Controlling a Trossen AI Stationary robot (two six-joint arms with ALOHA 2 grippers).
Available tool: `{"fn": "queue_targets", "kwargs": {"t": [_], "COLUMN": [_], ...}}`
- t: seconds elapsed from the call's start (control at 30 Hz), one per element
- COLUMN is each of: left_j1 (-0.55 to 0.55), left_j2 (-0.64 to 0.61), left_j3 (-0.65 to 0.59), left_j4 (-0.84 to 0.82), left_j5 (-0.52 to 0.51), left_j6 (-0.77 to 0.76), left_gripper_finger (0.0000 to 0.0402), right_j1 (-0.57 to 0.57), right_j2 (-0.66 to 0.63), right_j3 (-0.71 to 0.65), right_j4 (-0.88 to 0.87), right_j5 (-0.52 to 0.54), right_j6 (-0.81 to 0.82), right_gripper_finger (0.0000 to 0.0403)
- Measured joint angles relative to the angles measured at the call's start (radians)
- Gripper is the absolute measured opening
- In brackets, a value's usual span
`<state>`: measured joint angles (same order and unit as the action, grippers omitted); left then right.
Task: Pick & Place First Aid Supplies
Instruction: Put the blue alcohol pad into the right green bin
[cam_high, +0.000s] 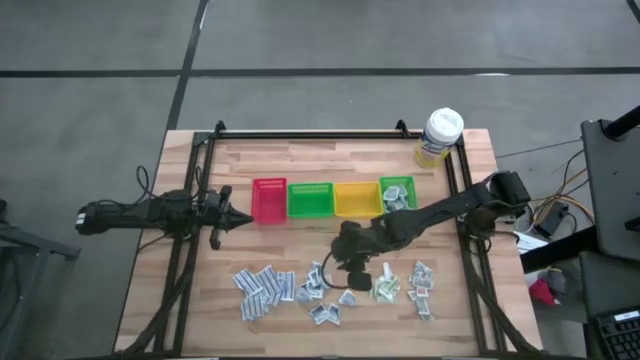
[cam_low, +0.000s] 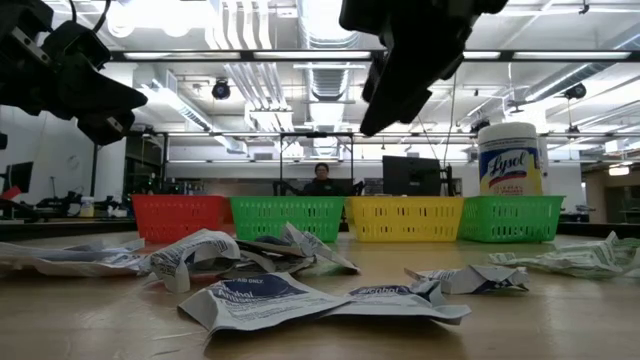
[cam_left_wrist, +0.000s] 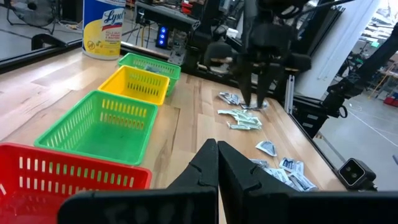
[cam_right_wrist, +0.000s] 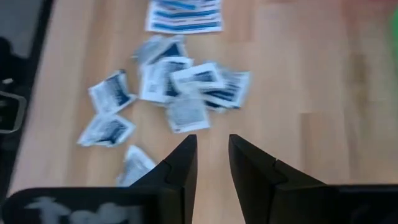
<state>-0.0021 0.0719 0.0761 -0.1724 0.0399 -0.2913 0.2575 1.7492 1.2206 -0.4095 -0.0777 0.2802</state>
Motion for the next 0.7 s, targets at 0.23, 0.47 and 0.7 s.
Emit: {"fn": "queue_targets", "kwargs": {"t": [0.23, 0.47, 0.7], "left_j1": [0.0, 0.0, 0.0], "left_j2": [0.001, 0.002, 0.003], "left_j3": [0.0, 0.0, 0.0], "left_j4": [0.0, 0.0, 0.0], "left_j5": [0.0, 0.0, 0.0], "left_j6": [0.0, 0.0, -0.001], "left_gripper_finger": [0.0, 0.0, 0.0], "right_j1": [0.005, 0.012, 0.016], "right_j2": [0.113, 0.239, 0.366], "right_j3": [0.021, 0.137, 0.265], "right_j4": [0.087, 0.086, 0.02], "right_j5": [-0.126, -0.134, -0.256], "right_j6": [0.0, -0.004, -0.058], "right_gripper_finger": [0.0101, 0.0103, 0.009]}}
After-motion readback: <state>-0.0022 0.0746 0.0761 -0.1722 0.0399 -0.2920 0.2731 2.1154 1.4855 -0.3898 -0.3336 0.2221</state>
